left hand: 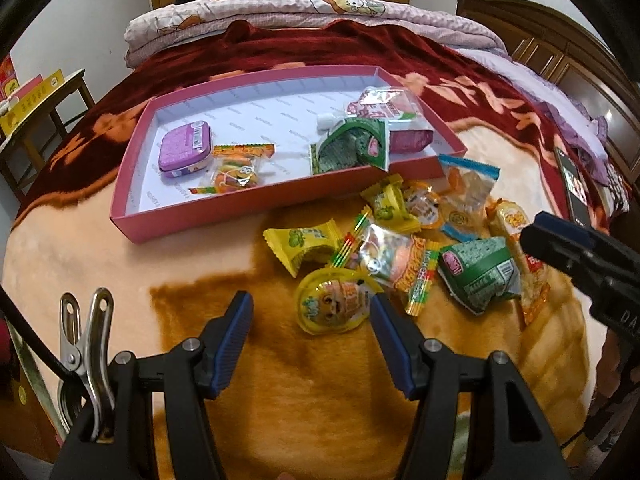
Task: Organize snacks
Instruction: 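Move both open grippers back over the candy pile beside the tray, then grasp the yellow cartoon candy pouch with the left gripper while the right grasps the rice cracker bag, then carry the yellow pouch and rice cracker bag into the tray with both grippers, then open both grippers to release the yellow pouch and rice cracker bag, then move both open grippers back over the candy pile beside the tray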
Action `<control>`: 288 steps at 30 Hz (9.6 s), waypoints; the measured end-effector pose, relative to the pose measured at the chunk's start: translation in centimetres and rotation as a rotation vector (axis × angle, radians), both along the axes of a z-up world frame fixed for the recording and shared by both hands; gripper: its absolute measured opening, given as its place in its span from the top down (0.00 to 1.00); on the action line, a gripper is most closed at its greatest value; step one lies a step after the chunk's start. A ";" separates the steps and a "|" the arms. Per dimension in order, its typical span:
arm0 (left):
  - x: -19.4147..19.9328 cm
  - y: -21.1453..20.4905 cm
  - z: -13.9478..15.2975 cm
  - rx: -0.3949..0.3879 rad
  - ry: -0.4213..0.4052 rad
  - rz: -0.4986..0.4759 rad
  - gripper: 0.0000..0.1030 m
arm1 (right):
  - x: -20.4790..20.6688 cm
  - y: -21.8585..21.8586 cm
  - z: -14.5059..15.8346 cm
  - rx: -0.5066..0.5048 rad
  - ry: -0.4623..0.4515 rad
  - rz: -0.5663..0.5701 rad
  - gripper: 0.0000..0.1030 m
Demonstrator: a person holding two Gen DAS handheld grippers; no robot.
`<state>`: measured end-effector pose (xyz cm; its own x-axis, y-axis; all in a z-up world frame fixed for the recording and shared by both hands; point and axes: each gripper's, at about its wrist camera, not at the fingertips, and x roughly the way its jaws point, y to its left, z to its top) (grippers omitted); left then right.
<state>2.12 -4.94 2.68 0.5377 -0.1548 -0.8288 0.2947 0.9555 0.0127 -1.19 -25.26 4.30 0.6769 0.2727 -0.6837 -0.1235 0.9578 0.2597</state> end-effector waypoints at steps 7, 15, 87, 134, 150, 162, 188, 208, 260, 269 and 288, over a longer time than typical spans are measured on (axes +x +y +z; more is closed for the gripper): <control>0.3 -0.2 -0.8 0.007 0.009 0.003 0.43 | 0.2 -0.9 -0.8 -0.016 0.018 -0.038 0.47; 0.2 -0.3 -0.8 0.000 -0.007 -0.007 0.52 | 0.7 -0.6 -1.9 -0.022 0.047 -0.042 0.47; 4.7 3.5 5.8 -0.129 -0.152 0.021 0.75 | 5.7 6.4 5.4 -0.013 -0.069 0.067 0.62; 17.4 4.1 2.2 -0.035 -0.153 0.136 0.75 | 15.1 10.1 3.0 0.020 -0.020 0.074 0.62; 17.9 4.2 1.6 -0.030 -0.134 0.140 0.66 | 16.0 11.3 2.6 0.024 -0.015 0.089 0.62; 17.7 4.9 1.9 -0.058 -0.127 0.154 0.66 | 16.9 11.4 1.6 0.050 0.007 0.076 0.62; 14.6 5.0 4.2 -0.078 -0.149 0.137 0.66 | 13.9 10.5 2.6 0.119 0.009 0.102 0.40; 10.0 4.1 5.3 -0.118 -0.133 0.099 0.66 | 10.1 9.5 3.2 0.135 -0.012 0.098 0.40; 1.8 5.0 3.9 -0.163 -0.052 0.109 0.66 | 3.8 5.5 0.6 0.118 0.052 0.036 0.40; 1.6 3.9 3.1 -0.168 -0.027 0.085 0.66 | 2.7 4.4 0.4 0.094 0.054 0.026 0.40; 3.0 1.9 0.3 -0.180 0.042 0.064 0.66 | 3.4 2.4 -0.7 0.099 0.069 -0.024 0.40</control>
